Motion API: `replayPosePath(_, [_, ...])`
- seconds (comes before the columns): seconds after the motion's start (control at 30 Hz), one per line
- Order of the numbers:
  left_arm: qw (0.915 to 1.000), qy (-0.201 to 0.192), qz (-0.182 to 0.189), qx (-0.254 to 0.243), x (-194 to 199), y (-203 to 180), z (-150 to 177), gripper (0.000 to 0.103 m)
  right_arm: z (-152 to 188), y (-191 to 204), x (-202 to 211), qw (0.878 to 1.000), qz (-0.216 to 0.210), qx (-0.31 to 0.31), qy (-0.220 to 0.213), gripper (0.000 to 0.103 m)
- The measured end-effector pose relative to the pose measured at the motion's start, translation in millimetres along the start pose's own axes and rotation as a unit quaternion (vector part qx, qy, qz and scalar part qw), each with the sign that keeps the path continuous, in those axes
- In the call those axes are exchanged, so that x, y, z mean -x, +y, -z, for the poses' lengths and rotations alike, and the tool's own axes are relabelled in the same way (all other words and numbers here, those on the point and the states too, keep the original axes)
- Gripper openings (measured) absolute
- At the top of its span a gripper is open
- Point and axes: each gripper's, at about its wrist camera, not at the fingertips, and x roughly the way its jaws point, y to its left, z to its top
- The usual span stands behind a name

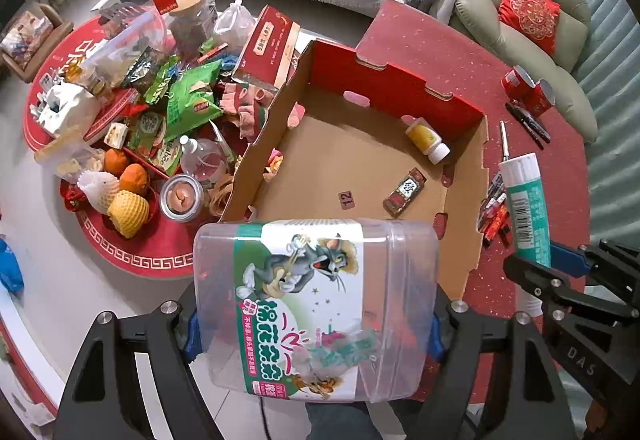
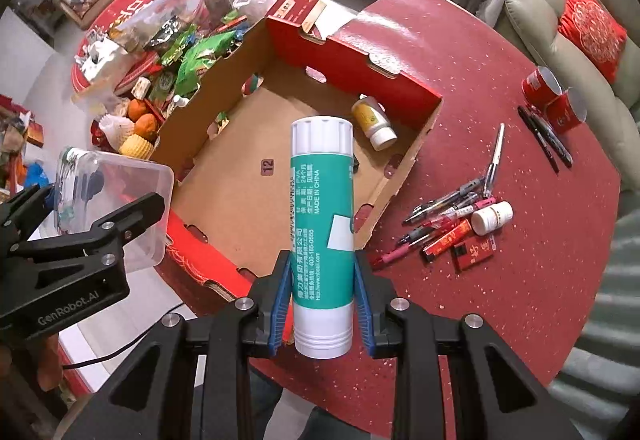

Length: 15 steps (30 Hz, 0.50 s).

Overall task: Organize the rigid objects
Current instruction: 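Carry the plastic box and glue stick into the cardboard box and release both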

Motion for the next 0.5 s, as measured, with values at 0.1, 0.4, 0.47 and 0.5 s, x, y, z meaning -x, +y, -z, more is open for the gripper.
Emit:
replayPosePath(0.1, [1.0000, 0.001, 0.000, 0.000, -3, 1, -2, 0.082, -3, 2, -5, 1.000, 0.004, 0.003, 0.005, 0.031])
replayPosePath(0.4, [0.9998, 0.010, -0.015, -0.010, -25, -6, -13, 0.082, -16, 5, -19, 1.000, -0.003, -0.005, 0.011, 0.031])
replayPosePath(0.47, [0.9997, 0.013, -0.018, -0.013, -30, -9, -16, 0.082, -20, 2, -22, 1.000, -0.004, -0.012, 0.008, 0.031])
replayPosePath(0.5, [0.9996, 0.013, -0.021, -0.016, -32, -10, -17, 0.082, -22, 2, -22, 1.000, -0.004, -0.013, 0.006, 0.031])
